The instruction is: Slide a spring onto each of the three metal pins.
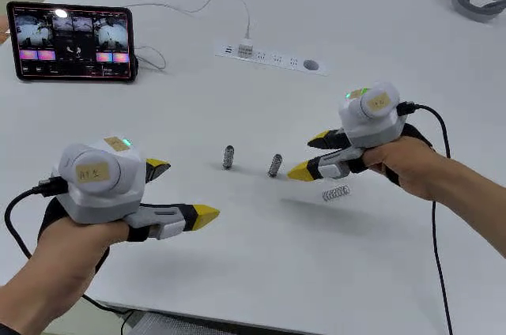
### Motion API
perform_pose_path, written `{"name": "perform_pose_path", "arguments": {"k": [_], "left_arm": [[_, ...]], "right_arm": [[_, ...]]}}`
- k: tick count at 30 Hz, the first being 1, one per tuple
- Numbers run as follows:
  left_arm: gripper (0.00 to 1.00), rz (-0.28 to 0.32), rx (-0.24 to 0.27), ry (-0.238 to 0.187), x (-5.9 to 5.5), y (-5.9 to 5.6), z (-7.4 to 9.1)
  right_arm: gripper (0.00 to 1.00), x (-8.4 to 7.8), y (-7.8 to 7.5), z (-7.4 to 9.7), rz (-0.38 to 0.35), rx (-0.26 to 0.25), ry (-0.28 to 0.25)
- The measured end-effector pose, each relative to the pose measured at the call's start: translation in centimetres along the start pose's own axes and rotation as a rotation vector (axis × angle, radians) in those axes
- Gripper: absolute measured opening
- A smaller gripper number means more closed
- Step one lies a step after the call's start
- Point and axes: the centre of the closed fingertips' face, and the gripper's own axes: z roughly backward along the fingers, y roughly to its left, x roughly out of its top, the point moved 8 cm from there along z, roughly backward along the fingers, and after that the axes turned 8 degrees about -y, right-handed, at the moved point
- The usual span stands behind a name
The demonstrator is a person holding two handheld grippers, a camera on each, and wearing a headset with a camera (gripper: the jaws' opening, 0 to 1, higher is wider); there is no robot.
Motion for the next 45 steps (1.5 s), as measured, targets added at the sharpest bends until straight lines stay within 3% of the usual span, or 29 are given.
{"name": "perform_pose_path", "arguments": {"k": [7,16,26,45], "left_arm": [[0.71,0.005,0.004,-0.003,0.0,0.1,0.0],[0.72,0.019,0.001,-0.006,-0.2,0.0,-0.1],[0.72,0.009,-0.007,0.002,-0.1,-0.5,-0.6],[0.72,-0.008,-0.055,0.006,0.5,-1.8,-2.5]], "right_arm": [[0.59,-0.9,0.5,0.9,-0.070,-0.003,-0.060],[0.61,-2.1,0.2,1.8,-0.074,-0.028,-0.066],[0.62,-3.4,0.2,3.4,-0.125,-0.056,-0.110],[0.69,-6.8,1.1,8.2,-0.195,-0.138,-0.161]]}}
